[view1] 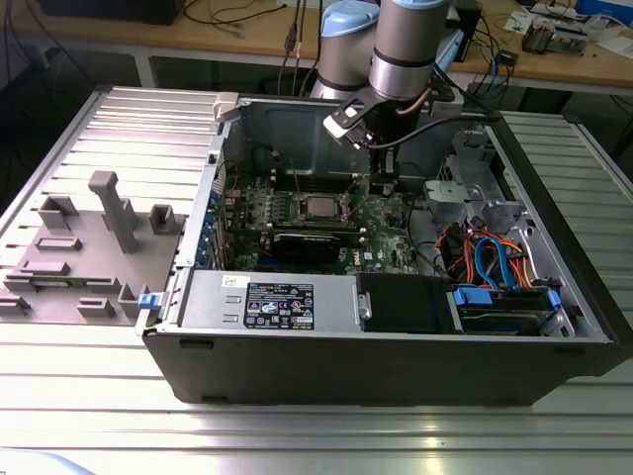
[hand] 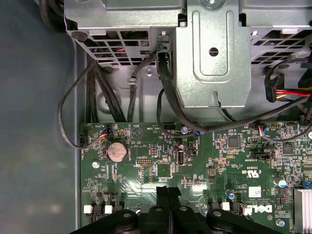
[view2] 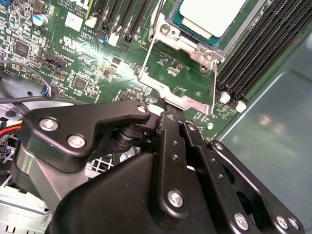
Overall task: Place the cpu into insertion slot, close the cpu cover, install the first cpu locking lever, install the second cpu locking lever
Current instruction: 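Close the cpu cover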
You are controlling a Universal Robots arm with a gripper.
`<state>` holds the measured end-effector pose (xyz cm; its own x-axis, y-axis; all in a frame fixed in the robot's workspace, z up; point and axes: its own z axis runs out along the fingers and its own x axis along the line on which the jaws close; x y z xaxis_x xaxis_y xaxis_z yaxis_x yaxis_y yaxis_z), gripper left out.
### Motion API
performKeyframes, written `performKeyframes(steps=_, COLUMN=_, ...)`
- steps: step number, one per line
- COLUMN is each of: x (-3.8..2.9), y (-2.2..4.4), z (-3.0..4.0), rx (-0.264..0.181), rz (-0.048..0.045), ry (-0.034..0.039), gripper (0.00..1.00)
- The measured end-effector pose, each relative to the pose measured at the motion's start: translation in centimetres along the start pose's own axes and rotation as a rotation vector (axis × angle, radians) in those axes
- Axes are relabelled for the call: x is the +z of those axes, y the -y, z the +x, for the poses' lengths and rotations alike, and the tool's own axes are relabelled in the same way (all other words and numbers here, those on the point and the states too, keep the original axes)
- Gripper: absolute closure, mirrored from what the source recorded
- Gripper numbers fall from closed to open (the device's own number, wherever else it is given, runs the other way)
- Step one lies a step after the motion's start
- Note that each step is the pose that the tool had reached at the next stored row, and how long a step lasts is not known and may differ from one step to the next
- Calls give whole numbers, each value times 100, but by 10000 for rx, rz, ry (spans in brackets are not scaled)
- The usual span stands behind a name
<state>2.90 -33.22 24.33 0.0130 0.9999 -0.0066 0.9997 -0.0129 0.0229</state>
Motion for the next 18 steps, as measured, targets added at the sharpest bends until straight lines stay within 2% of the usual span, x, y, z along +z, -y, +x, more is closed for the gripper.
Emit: performKeyframes(steps=18, x=-2, y=70, z=-1, rx=0, rz=0, ry=0, gripper=89)
